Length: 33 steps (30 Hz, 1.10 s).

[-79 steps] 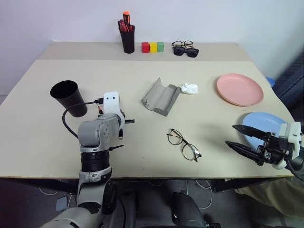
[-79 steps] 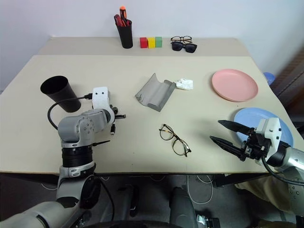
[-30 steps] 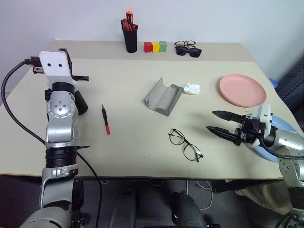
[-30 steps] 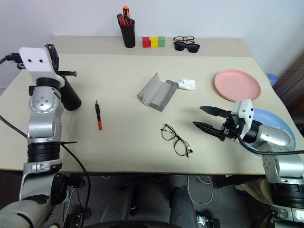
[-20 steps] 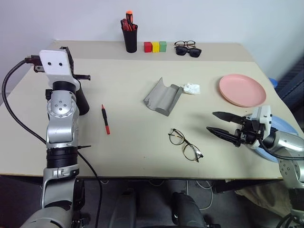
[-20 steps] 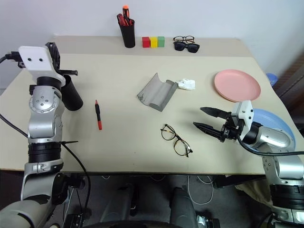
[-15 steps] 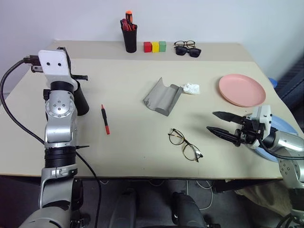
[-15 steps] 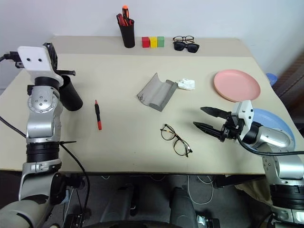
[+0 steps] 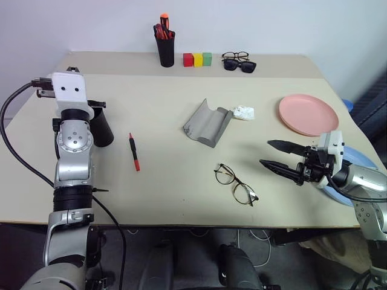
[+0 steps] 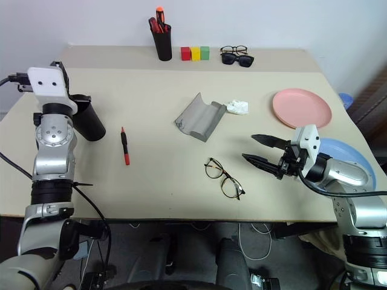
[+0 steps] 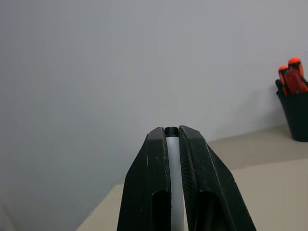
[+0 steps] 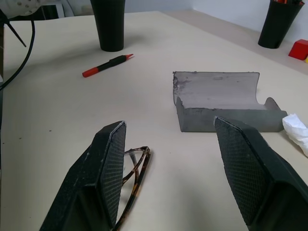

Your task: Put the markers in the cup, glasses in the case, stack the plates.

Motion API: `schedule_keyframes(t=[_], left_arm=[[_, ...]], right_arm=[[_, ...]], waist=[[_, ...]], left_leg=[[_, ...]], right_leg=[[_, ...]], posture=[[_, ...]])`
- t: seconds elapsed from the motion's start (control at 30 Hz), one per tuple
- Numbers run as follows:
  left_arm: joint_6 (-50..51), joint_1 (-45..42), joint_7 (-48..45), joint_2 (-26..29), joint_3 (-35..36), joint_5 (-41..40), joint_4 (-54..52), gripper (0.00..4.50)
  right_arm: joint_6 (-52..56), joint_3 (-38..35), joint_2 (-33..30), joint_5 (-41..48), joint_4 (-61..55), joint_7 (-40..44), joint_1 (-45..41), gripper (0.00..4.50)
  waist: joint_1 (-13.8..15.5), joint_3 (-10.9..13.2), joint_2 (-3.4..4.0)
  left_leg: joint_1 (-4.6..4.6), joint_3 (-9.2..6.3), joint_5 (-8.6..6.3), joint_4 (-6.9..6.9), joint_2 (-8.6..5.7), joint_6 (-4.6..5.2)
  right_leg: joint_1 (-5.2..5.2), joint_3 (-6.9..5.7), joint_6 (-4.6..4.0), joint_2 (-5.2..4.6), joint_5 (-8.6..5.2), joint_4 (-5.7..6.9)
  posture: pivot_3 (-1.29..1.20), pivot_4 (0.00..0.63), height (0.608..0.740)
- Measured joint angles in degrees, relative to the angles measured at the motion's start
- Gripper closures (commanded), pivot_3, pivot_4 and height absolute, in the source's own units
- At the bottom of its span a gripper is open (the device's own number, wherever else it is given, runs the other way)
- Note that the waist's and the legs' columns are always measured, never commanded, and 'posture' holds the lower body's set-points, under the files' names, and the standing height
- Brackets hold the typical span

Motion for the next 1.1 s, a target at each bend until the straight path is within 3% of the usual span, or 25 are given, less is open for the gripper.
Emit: schedule_keyframes(t=[0.03,0.13,0.3,0.67,0.83,1.0,1.1], left_arm=[[-0.6,0.3,0.0,0.1,0.0,0.1,0.8,3.66],[-2.1,1.8,-0.6,0.1,0.0,-0.1,1.8,2.41],[0.5,4.5,-4.8,-2.7,-0.3,-4.3,-4.7,2.41],[17.8,5.0,-13.7,-4.6,-2.5,-14.0,-22.0,2.41],[36.9,8.2,-16.5,-4.7,-4.9,-19.8,-30.6,2.41],[62.1,5.2,-8.9,-9.4,-0.6,-23.5,-33.8,2.41],[70.0,2.8,-3.9,-12.6,1.9,-23.2,-33.7,2.41]], right_arm=[[0.1,0.0,0.0,0.0,-0.1,0.0,0.0,1.53],[0.3,0.0,0.0,0.1,-0.3,0.0,0.0,1.53],[0.5,-0.1,0.0,1.3,-0.4,0.2,-0.2,1.53],[-0.6,0.0,2.0,4.0,-0.5,2.3,-1.1,1.53],[-1.6,0.8,3.3,4.2,-0.5,3.0,-2.6,1.53],[-2.6,1.4,3.7,3.7,-0.5,3.1,-2.6,1.53],[-3.2,1.4,3.8,3.1,-0.4,3.2,-2.3,1.53]], waist=[[0.0,0.0,0.00],[0.0,0.0,0.00],[0.2,0.0,-0.02],[-0.5,0.0,-0.01],[-0.7,0.0,-0.01],[-1.2,0.0,-0.02],[-1.4,0.0,-0.03]], left_leg=[[0.00,0.00,0.00,0.00,0.00,0.00],[0.00,0.00,0.00,-0.01,0.01,0.00],[-0.04,0.00,0.00,0.01,0.01,-0.01],[0.03,0.00,0.00,0.00,0.03,0.00],[0.03,-0.01,0.00,0.01,0.03,0.00],[0.02,-0.04,0.01,0.02,0.02,0.01],[0.03,-0.07,0.01,0.02,0.02,0.01]], right_leg=[[0.00,0.00,0.00,0.00,0.00,0.00],[0.00,0.00,0.00,0.00,0.00,0.00],[0.01,0.00,-0.01,-0.01,0.00,-0.02],[0.01,0.02,-0.02,0.02,-0.01,0.03],[0.01,0.03,-0.13,0.03,-0.08,0.06],[0.01,0.03,-0.03,0.03,-0.05,0.08],[0.01,0.03,0.03,0.06,-0.02,0.09]], posture=[[0.00,0.150,0.740],[0.00,0.150,0.740],[0.00,0.150,0.740],[0.00,0.150,0.740],[0.00,0.150,0.740],[0.00,0.150,0.740],[0.00,0.150,0.740]])
